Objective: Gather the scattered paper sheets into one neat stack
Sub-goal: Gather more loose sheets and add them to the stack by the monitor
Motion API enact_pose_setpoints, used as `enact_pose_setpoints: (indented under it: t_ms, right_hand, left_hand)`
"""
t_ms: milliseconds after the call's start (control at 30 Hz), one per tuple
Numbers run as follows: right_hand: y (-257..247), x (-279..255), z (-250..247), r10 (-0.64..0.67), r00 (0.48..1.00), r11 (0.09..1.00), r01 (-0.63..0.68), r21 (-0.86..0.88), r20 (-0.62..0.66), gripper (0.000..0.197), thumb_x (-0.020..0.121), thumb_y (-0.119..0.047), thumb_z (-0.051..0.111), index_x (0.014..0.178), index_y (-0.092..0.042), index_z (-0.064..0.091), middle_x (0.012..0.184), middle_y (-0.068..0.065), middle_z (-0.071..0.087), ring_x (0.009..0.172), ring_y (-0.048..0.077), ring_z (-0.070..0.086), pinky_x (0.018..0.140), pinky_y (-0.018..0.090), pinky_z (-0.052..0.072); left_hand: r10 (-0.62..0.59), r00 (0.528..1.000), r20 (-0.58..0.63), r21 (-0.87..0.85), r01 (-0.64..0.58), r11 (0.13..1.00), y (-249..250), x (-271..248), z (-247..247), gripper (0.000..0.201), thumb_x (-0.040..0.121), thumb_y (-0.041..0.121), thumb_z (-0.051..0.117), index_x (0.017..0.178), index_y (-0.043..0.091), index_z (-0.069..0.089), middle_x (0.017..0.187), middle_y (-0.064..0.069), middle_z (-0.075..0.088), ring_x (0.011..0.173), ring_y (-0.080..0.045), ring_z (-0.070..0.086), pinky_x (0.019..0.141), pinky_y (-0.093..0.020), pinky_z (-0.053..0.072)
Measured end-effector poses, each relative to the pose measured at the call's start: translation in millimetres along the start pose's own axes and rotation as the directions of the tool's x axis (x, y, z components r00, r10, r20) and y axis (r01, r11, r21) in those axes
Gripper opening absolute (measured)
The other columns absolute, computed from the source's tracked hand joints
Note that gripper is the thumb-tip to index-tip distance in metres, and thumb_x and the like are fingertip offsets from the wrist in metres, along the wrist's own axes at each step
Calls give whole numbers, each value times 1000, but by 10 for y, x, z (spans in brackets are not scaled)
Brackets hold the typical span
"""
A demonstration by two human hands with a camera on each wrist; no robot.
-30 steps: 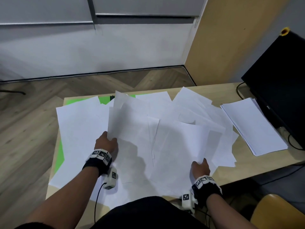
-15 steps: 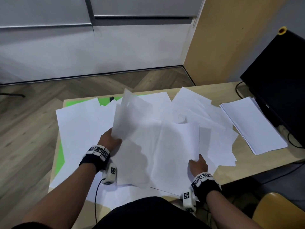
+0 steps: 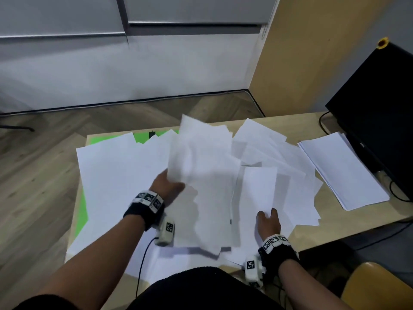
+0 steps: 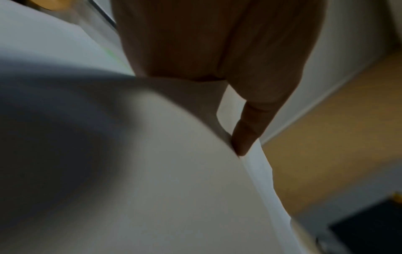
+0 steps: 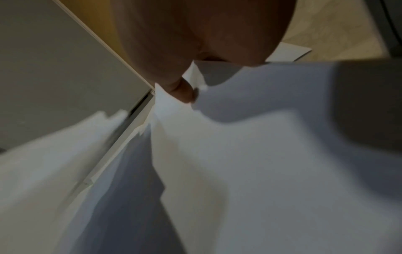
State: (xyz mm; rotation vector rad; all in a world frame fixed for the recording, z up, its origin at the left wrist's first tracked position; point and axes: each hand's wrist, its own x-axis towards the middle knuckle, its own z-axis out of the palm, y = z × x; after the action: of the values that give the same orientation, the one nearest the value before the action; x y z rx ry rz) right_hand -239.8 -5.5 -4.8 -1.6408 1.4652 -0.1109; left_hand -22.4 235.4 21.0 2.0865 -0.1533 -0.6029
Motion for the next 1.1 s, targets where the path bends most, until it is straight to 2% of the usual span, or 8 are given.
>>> enact_pose_setpoints:
  t_ms: [167,267,367,567,667,767,900,1100]
  right_hand:
    - [25,-90,94,-23,997,999,22,26,72,65,97,-39,55,150,-10,31,151,18,39,139,35,36,110,37,29]
    - [22,-129,145,-27,995,999,23,46,96,76,92,-44,61,152,-11,27,154,14,36,142,31,33,112,34,27]
    - [46,-122,194,-8,991,998,-1,62,137,88,87,-45,69,154,-12,22,157,11,31,144,29,30,114,34,25]
    - [119,-19,238,-36,978,998,24,64,207,56,72,-4,68,126,-18,58,121,6,67,108,24,62,100,33,46]
    - [40,-22,190,-52,970,991,20,133,238,47,61,-2,66,107,-12,65,95,6,70,82,22,63,74,26,50]
    - [-102,-86,121,-35,977,965,-22,262,212,28,36,-6,59,64,-7,57,55,-1,54,49,15,46,48,20,36]
    - [-283,-189,122,-140,957,935,44,353,253,20,29,-7,59,46,-9,48,46,-1,44,48,15,39,54,27,32]
    - [-698,-340,25,-253,953,860,142,490,168,20,53,-4,71,72,-8,69,70,3,66,65,17,58,64,27,48]
  left_hand:
    - [-133,986,96,178,114,977,-302,10,403,70,75,20,72,137,21,41,111,-7,63,94,-28,61,77,-30,48]
    - [-24,994,107,221,0,975,-269,-28,590,81,76,21,69,147,24,30,118,-6,62,104,-30,61,82,-30,47]
    - [10,962,273,337,-105,936,-222,-49,782,74,75,38,65,143,24,42,119,-5,62,104,-25,61,86,-30,49]
    - [-33,940,340,433,-126,893,-183,-67,917,53,90,37,61,136,15,49,130,-10,54,117,-28,54,94,-30,42]
    - [-32,967,253,362,-64,930,-178,-66,836,60,85,36,68,138,15,47,129,-10,50,114,-25,56,96,-29,44]
    - [-55,983,177,161,27,987,-148,-68,732,76,72,40,73,138,19,43,129,-3,49,115,-22,54,98,-34,45]
    - [-20,993,120,-121,34,992,91,-60,628,62,55,26,67,116,20,54,107,-3,67,99,-24,63,85,-34,51]
    - [70,997,-44,-322,-80,943,596,-66,378,47,60,17,57,106,23,62,98,-1,70,96,-24,65,86,-41,54]
